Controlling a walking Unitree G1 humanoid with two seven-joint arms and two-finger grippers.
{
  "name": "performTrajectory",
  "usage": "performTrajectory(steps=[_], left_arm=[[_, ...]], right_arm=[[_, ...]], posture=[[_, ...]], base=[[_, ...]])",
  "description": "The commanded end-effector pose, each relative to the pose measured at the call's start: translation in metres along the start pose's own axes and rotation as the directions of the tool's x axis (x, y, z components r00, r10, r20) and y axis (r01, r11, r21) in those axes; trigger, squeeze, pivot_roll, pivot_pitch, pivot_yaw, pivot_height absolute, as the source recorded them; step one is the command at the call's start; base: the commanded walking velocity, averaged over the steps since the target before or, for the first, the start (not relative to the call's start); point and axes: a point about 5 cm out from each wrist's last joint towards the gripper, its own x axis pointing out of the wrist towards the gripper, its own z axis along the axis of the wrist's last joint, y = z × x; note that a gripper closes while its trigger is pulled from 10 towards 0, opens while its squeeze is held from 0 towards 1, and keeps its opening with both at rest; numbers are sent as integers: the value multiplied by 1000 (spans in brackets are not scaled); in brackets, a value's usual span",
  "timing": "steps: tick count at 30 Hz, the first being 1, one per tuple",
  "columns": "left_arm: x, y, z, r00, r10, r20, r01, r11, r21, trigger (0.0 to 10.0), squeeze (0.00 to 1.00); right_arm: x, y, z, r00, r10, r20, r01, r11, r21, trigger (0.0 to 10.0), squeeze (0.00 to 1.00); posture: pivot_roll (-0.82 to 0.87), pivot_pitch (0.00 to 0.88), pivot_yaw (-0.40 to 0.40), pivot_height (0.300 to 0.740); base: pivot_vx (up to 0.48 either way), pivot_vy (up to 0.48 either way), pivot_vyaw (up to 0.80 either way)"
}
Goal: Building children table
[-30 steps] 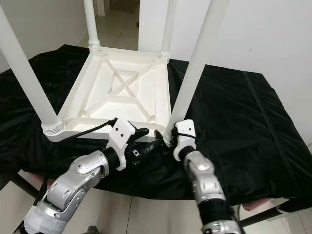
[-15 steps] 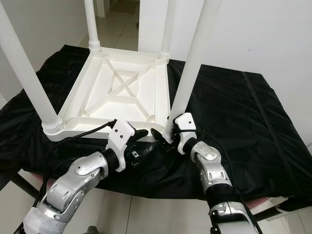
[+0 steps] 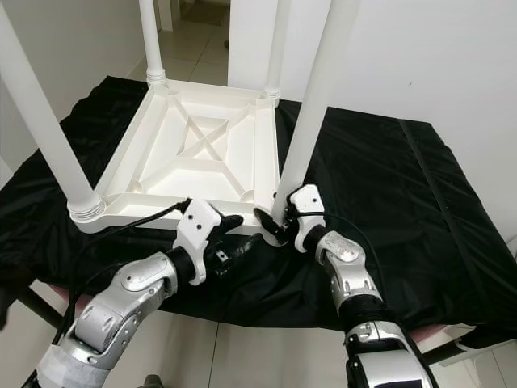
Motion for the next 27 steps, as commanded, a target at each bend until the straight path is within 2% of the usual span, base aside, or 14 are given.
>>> performTrajectory(steps=[1,3,4,6,14,16,17,18,19,21,22,23,25,27], left_arm=[[-2,0,1,1000,6,-4,-6,1000,-1,10000,0],[-2,0,1,1000,8,-4,-8,1000,-3,10000,0],[-3,-1,0,1000,9,-6,-9,1000,-6,10000,0],[-3,-1,0,1000,9,-6,-9,1000,-6,10000,0],[-2,-1,0,1000,9,-5,-9,1000,-11,10000,0],[-3,-2,0,1000,7,-6,-7,1000,-12,10000,0],[-3,-2,0,1000,7,-6,-7,1000,-12,10000,0],[-3,-2,0,1000,5,-8,-5,1000,-12,10000,0],[-3,-2,0,1000,5,-8,-5,1000,-12,10000,0],[-3,-2,0,1000,2,-10,-2,1000,-12,10000,0],[-3,-2,0,1000,2,-10,-2,1000,-12,10000,0],[-3,-2,0,1000,1,-11,-1,1000,-12,10000,0],[-3,-2,0,1000,1,-11,-1,1000,-12,10000,0],[-1,-2,0,1000,0,-8,0,1000,-11,10000,0]], right_arm=[[-3,5,-16,997,-16,-74,18,999,31,0,0],[-4,3,-19,994,-61,-94,64,998,28,0,0],[-4,0,-19,978,-181,-105,183,983,8,0,0],[-4,0,-19,978,-181,-105,183,983,8,0,0],[-6,-7,-14,896,-432,-101,435,900,13,0,0],[-13,-14,-11,827,-555,-91,558,829,19,0,0],[-13,-14,-11,827,-555,-91,558,829,19,0,0],[-19,-19,-11,770,-632,-89,636,772,21,0,0],[-19,-19,-11,770,-632,-89,636,772,21,0,0],[-32,-27,-12,622,-777,-98,781,625,0,0,0],[-32,-27,-12,622,-777,-98,781,625,0,0,0],[-36,-28,-12,570,-815,-102,819,574,-9,0,0],[-36,-28,-12,570,-815,-102,819,574,-9,0,0],[-43,-31,-11,466,-879,-104,882,471,-23,0,0]], posture=[[87,15,-56,740],[86,17,-56,740],[83,23,-59,740],[83,23,-59,740],[82,31,-57,740],[80,32,-54,740],[80,32,-54,740],[77,30,-53,740],[77,30,-53,740],[73,29,-52,740],[73,29,-52,740],[73,29,-53,740],[73,29,-53,740],[73,26,-54,740]], base=[[0,0,0],[0,0,0],[0,0,0],[0,0,0],[0,0,0],[0,0,0],[0,0,0],[0,0,0],[0,0,0],[0,0,0],[0,0,0],[0,0,0],[0,0,0],[0,0,0]])
